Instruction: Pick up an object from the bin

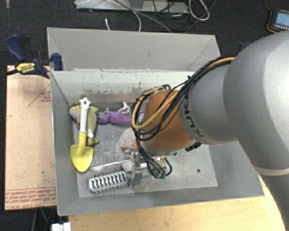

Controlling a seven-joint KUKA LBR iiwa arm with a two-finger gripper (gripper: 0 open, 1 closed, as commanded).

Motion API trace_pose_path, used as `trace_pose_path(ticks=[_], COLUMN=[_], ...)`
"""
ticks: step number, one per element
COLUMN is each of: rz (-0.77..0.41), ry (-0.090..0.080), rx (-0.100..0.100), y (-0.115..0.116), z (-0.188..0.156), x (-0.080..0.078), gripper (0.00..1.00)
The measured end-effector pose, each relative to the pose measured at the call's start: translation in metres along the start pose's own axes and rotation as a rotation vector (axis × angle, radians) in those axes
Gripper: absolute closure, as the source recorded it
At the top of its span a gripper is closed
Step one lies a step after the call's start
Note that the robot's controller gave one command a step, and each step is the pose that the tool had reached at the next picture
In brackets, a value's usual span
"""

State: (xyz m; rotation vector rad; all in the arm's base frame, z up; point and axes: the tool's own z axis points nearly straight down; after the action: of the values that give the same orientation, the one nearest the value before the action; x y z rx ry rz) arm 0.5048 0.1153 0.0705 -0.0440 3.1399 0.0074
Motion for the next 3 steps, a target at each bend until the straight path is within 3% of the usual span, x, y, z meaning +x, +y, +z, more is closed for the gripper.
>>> trace_pose_path(ticks=[1,2,3], rz=[0.0,-0.009,-0.001], ry=[0.0,-0.008,0.004], rx=[0.0,-0.002,-0.001], y=[0.0,-0.004,-0.004], z=[0.0,-0.097,-0.095], x=[0.0,-0.016,-0.01], gripper=[1.0,1.0,1.0])
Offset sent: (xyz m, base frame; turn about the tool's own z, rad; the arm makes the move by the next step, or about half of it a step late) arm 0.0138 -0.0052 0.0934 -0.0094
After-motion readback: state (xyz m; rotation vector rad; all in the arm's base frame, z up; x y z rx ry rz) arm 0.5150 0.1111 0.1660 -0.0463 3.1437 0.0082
